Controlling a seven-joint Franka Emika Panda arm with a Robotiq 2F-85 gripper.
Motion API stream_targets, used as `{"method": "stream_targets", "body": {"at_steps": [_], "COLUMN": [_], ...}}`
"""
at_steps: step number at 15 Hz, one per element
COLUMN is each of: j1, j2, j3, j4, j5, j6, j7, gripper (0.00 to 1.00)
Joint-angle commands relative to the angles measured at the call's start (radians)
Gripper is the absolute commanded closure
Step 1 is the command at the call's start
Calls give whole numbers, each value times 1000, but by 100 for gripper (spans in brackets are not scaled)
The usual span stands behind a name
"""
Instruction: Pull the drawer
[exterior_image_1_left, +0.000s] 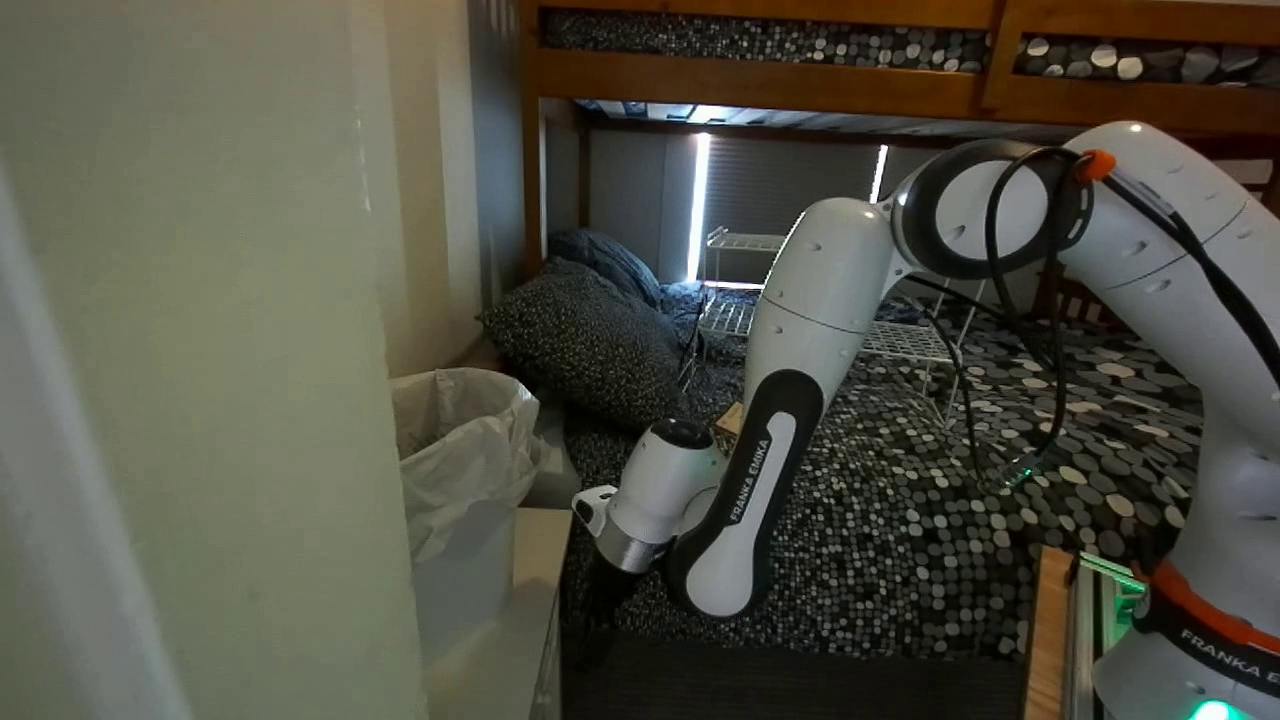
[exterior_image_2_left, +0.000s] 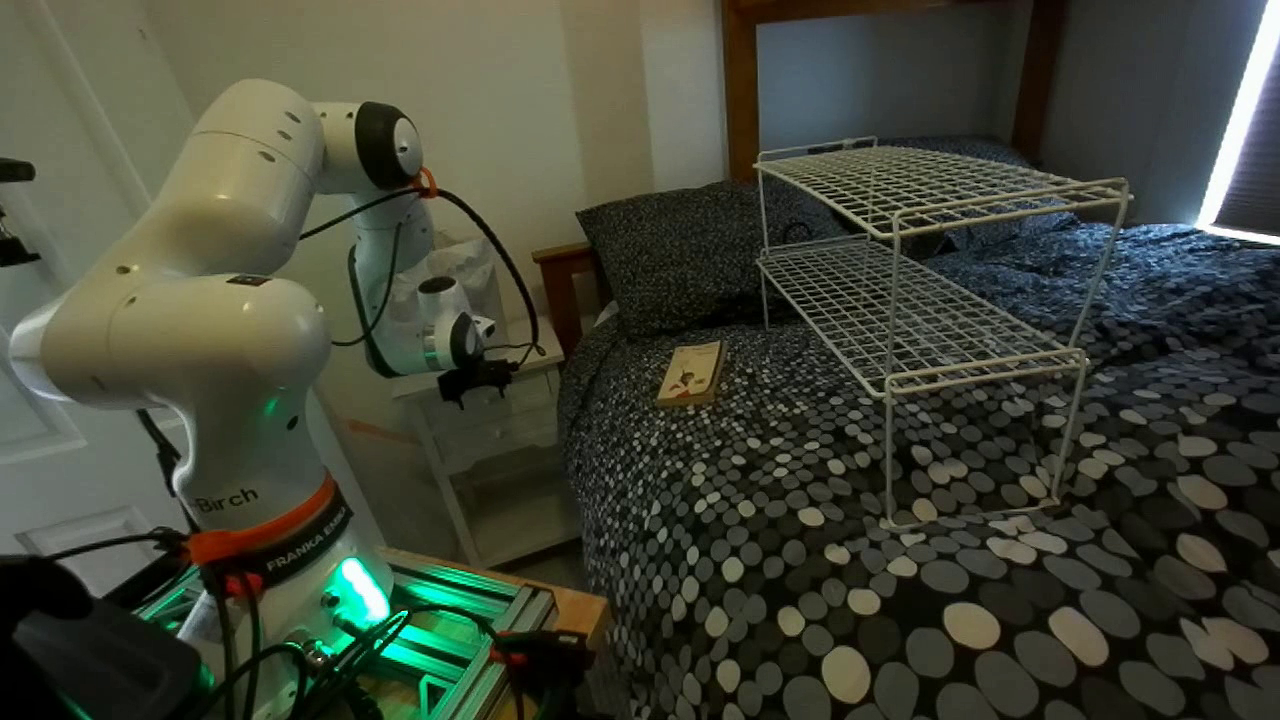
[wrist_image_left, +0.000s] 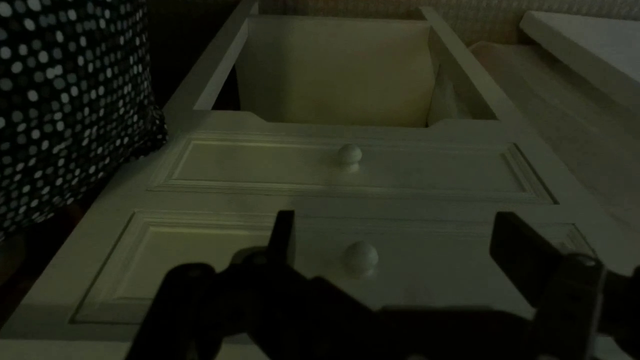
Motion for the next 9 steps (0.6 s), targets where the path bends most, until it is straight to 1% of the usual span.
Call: {"method": "stream_targets", "body": {"at_steps": [1, 9], "j1": [0, -16], "j2": [58, 131], "j3": [1, 32], "j4": [55, 162], "j5": [-28, -30], "j6": [33, 15], "j7": [23, 22], "gripper": [0, 0]}}
